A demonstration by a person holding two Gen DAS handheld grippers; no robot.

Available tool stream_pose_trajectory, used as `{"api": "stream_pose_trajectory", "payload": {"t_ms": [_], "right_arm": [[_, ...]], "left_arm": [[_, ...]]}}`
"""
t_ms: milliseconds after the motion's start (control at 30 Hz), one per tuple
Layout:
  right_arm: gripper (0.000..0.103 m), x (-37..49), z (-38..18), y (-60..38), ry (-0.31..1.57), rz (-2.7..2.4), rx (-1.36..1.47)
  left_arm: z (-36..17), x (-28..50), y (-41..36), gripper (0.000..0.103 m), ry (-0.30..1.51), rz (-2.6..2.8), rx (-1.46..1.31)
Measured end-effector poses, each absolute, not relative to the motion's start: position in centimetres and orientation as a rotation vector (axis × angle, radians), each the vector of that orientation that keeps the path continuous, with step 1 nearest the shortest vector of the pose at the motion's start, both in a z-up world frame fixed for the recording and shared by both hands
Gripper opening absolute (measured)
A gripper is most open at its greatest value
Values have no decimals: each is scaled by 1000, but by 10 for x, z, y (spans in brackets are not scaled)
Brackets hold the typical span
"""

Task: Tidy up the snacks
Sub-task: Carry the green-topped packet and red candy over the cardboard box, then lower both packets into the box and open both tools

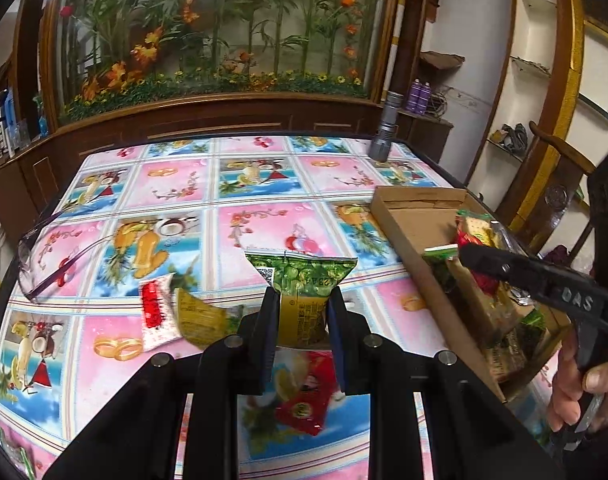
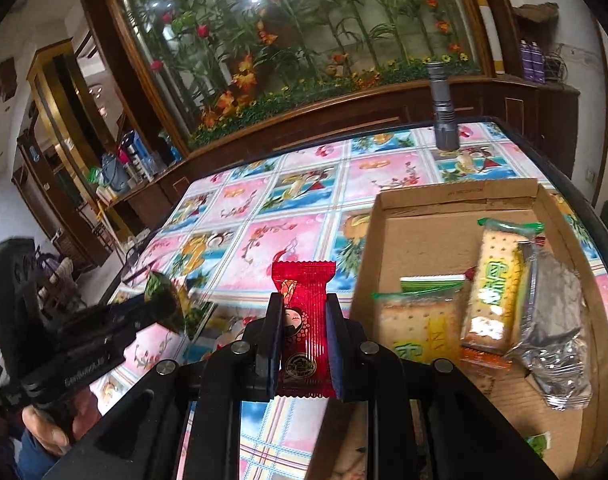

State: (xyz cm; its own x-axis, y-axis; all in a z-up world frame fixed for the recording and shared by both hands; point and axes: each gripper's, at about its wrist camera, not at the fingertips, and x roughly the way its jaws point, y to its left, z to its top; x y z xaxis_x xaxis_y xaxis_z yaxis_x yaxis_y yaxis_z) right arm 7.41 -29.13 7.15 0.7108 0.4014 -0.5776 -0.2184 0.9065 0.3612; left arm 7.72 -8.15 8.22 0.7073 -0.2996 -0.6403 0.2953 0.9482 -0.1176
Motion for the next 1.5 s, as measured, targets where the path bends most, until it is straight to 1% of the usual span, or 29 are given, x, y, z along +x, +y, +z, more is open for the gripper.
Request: {"api": "stream_pose_trajectory", "payload": {"t_ms": [267, 433, 600, 800, 933, 1167, 1500], "right_arm": [[21, 75, 81, -332, 672, 286, 371], [21, 72, 86, -368, 653, 224, 448], [21, 70, 86, -389, 673, 186, 458], [21, 74, 76, -402, 724, 161, 487], [21, 82, 62, -403, 779, 213, 554], [21, 82, 61, -401, 796, 104, 465], [21, 89, 56, -402, 828, 73, 419]], "left_arm": [[80, 68, -120, 22, 720, -408, -5], [78, 55, -165, 22, 723, -512, 7], [73, 39, -215, 22, 730, -606, 42], [63, 33, -250, 22, 762, -664, 49], [60, 28, -257, 23, 736, -651, 80], [56, 24, -260, 25, 706, -623, 108], [51, 12, -273, 28, 623, -581, 217]]}}
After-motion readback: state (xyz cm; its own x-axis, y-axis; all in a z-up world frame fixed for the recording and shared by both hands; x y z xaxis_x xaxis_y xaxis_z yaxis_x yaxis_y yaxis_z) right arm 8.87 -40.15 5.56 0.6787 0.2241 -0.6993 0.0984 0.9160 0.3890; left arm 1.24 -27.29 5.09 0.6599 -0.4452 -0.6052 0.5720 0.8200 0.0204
